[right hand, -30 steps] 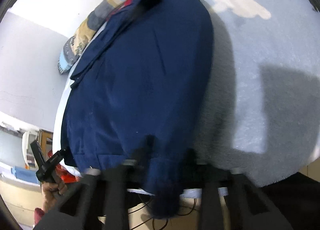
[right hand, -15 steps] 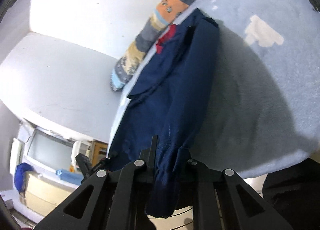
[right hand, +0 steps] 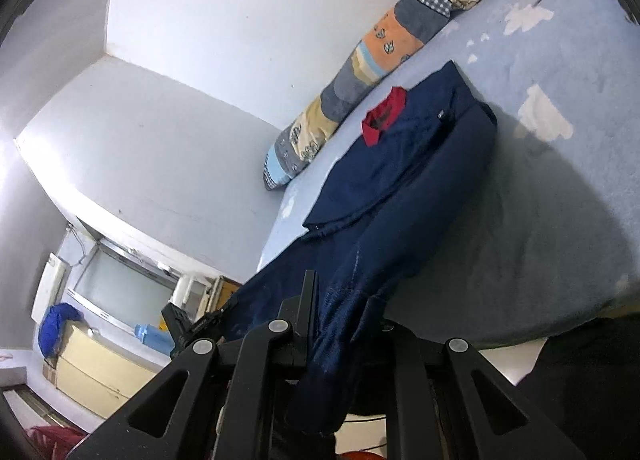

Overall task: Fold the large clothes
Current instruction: 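Lift the hem with both grippers and fold it toward the red collar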

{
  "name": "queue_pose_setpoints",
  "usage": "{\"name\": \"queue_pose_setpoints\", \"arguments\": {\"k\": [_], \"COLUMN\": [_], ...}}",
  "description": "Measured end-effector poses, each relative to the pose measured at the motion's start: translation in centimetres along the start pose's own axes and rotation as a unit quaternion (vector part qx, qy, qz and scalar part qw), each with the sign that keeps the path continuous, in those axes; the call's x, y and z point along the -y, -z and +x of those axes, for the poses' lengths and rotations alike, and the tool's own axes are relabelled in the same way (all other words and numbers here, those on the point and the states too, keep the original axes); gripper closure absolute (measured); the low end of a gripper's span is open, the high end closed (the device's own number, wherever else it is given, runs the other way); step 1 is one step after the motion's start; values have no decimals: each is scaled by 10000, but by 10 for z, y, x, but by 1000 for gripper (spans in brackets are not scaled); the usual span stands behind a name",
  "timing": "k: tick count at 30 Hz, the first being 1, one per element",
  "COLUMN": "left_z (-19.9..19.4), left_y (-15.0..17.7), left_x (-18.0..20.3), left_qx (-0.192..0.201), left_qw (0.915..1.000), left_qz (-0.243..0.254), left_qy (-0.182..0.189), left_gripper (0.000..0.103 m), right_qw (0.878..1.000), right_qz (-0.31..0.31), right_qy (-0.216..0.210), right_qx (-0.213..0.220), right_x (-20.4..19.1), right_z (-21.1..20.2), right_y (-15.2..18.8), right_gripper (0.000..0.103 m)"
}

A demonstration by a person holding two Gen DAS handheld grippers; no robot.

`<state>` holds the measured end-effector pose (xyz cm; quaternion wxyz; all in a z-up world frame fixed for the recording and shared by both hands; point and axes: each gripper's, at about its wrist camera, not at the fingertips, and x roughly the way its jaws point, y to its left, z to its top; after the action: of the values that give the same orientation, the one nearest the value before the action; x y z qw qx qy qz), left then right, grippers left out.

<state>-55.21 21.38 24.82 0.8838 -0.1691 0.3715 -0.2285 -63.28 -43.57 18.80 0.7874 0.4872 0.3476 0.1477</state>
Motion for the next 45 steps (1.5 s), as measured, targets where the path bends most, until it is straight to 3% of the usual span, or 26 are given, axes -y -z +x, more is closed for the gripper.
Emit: {"name": "queue_pose_setpoints", "arguments": {"k": [7,14,16,18,25,28,30,32,34,37,40,43,45], "left_z": [4,24,31,40,99,134,150,161,171,168,162,158,159], "left_y": [-19,-58,-73,-92,-152,-158,-158,-143,-121,-96,-67,-34,-25], "left_x": [7,12,13,11,5,2,3,5,3,-4,-19,-20,-23], "left_qx": [169,342,410,512,482,127,-218,-570,-1174,-1634,-2193,-2706,-2795], "left_qw": [9998,9994,9991,9985,9977,9990,9996,9979,9917,9844,9726,9568,9540], "left_qz": [-6,-93,-127,-186,-404,-439,-140,188,333,416,-154,-466,-486], "left_qy": [81,65,21,-14,-239,-19,116,225,404,509,753,957,972], "left_gripper": [85,85,85,97,97,96,86,60,49,47,29,28,26], "right_qw": [9997,9990,9987,9986,9984,9986,9982,9984,9986,9990,9993,9993,9993], "right_qz": [-100,-26,-12,-24,90,78,197,127,43,47,-39,-116,-146], "right_qy": [-122,-318,-367,-356,-289,-186,-203,-161,-131,-111,-54,5,26], "right_qx": [195,307,346,396,474,490,521,530,509,434,379,356,351], "right_x": [-20,-29,-32,-36,-41,-39,-37,-40,-42,-39,-40,-41,-42], "right_z": [-6,-3,1,5,40,64,77,83,85,82,73,63,59], "right_y": [-19,-48,-62,-75,-142,-172,-190,-199,-201,-197,-189,-179,-174], "right_gripper": [91,91,91,91,91,91,91,91,91,91,91,91,90]}}
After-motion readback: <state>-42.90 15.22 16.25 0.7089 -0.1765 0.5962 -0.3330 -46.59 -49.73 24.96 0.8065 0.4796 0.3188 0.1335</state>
